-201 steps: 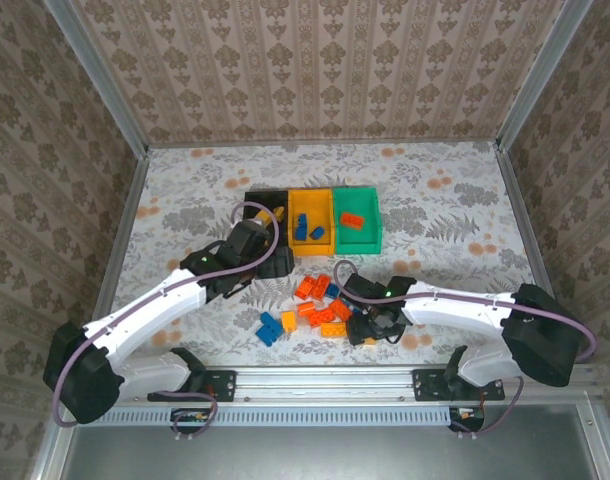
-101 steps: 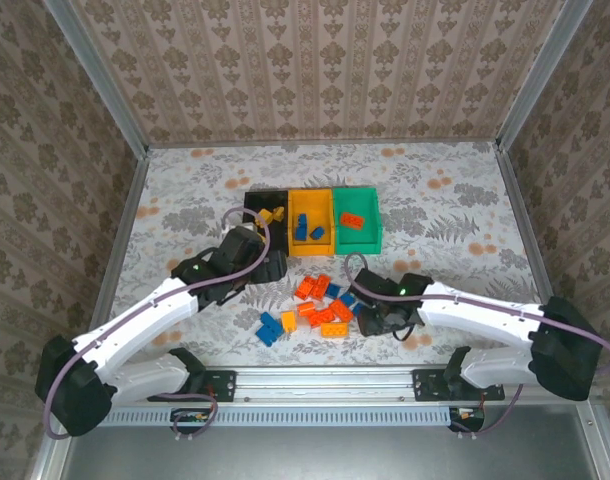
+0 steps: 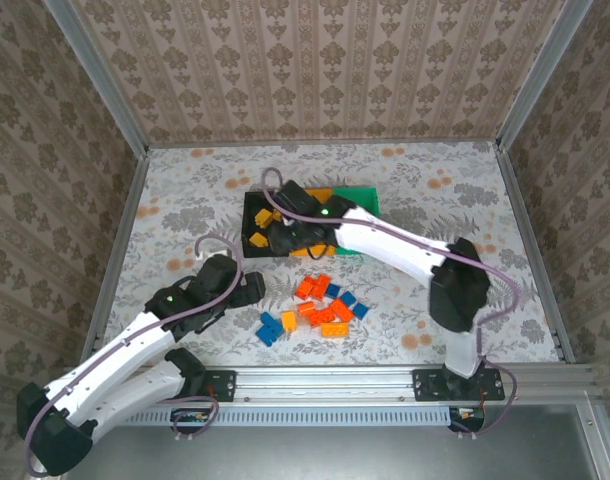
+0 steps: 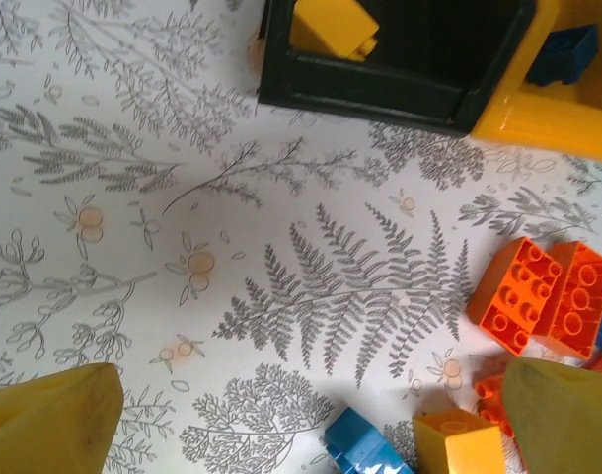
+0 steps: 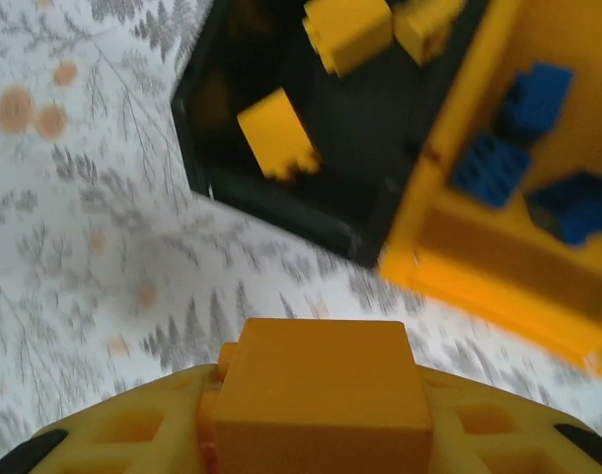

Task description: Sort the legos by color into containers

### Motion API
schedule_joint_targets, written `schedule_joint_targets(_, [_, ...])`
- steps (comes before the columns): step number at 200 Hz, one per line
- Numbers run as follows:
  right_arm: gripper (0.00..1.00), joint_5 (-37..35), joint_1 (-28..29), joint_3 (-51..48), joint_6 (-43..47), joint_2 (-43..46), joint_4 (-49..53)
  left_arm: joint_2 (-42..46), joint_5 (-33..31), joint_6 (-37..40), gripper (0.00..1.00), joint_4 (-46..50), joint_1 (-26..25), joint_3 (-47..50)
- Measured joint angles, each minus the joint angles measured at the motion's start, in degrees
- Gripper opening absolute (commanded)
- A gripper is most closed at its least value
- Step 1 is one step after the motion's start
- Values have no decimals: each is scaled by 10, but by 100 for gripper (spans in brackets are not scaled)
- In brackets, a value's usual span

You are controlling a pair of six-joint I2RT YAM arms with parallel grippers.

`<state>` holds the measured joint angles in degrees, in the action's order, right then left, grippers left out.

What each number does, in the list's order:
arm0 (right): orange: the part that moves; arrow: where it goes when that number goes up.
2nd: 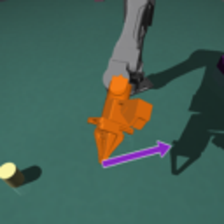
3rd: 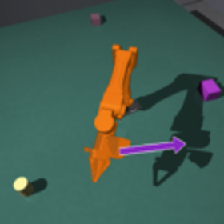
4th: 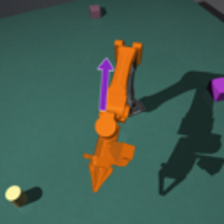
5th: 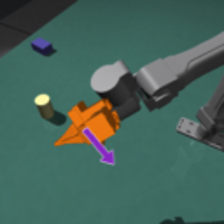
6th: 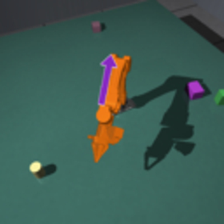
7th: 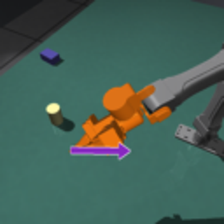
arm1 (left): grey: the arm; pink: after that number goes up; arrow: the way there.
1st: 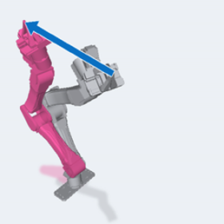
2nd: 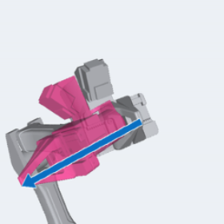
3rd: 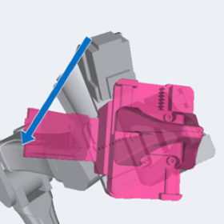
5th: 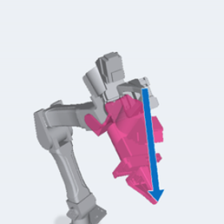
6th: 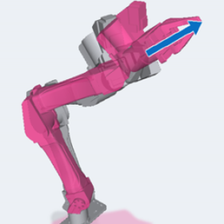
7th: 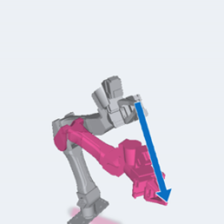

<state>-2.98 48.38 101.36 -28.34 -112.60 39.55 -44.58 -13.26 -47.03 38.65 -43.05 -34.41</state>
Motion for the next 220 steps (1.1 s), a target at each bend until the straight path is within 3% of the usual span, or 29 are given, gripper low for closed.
schedule_joint_targets(46, [44,4,-18,207,3,-167,37,-12,28,-3,99,-3,0,19])
schedule_joint_targets(61, [54,5,-22,249,1,-199,51,-26,39,-3,99,-15,0,25])
schedule_joint_targets(84, [70,13,-27,287,-7,-225,62,-44,55,-4,97,-29,-2,30])
schedule_joint_targets(121, [73,20,-30,300,-12,-223,59,-66,77,-3,88,-56,-9,30])
schedule_joint_targets(154, [74,21,-35,178,-18,-146,22,-107,101,0,86,-80,-23,30])
schedule_joint_targets(220, [74,18,-66,-91,-30,87,-58,-214,128,12,71,-98,-74,20])
